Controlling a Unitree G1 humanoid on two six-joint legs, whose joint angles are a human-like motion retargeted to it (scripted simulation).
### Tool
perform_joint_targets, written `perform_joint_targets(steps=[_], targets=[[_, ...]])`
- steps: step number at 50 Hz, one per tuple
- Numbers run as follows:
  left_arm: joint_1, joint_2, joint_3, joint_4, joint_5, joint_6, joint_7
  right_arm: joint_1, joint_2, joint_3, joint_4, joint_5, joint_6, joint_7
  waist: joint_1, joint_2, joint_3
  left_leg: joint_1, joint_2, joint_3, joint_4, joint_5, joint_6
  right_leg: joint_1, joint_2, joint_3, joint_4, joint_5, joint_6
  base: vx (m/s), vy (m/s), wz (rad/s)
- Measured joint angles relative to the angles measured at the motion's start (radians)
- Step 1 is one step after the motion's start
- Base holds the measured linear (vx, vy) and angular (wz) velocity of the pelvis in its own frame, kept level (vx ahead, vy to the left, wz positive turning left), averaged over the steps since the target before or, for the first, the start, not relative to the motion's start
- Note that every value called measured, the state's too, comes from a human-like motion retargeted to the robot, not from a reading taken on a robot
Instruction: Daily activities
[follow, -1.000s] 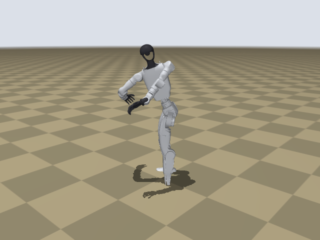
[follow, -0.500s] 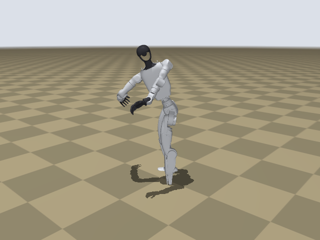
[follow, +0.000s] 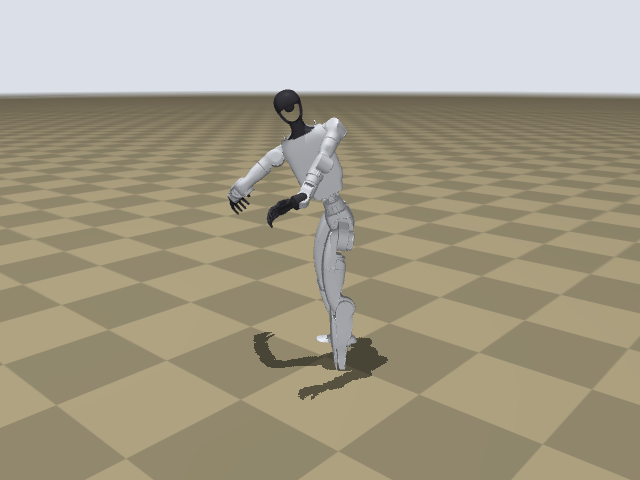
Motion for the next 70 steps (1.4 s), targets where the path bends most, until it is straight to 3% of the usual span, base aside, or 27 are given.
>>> perform_joint_targets(steps=[37, 62, 70], targets=[[0.051, 0.018, 0.168, -0.017, -0.041, -0.005, -0.061, 0.0, 0.0, 0.0, 0.0, -0.056, -0.027, -0.065, -0.008, -0.103, 0.086, 0.051, 0.048, -0.015, 0.008, -0.008, -0.025, 0.098, 0.054, -0.029, -0.06, 0.008, -0.008, 0.0, 0.0, 0.0], [0.03, 0.063, 0.108, -0.082, 0.013, -0.028, -0.093, 0.0, 0.0, 0.0, 0.0, -0.139, -0.033, -0.071, -0.005, -0.122, 0.067, 0.054, 0.023, -0.028, 0.002, 0.017, -0.025, 0.123, 0.038, -0.045, -0.084, 0.011, -0.012, 0.0, 0.0, 0.0], [0.059, 0.101, 0.106, -0.015, 0.083, -0.015, -0.097, 0.0, 0.0, 0.0, -0.004, -0.15, -0.039, -0.053, 0.0, -0.12, 0.047, 0.043, -0.001, -0.044, 0.001, 0.034, -0.025, 0.127, 0.017, -0.058, -0.095, 0.01, -0.009, 0.0, 0.0, 0.07]])
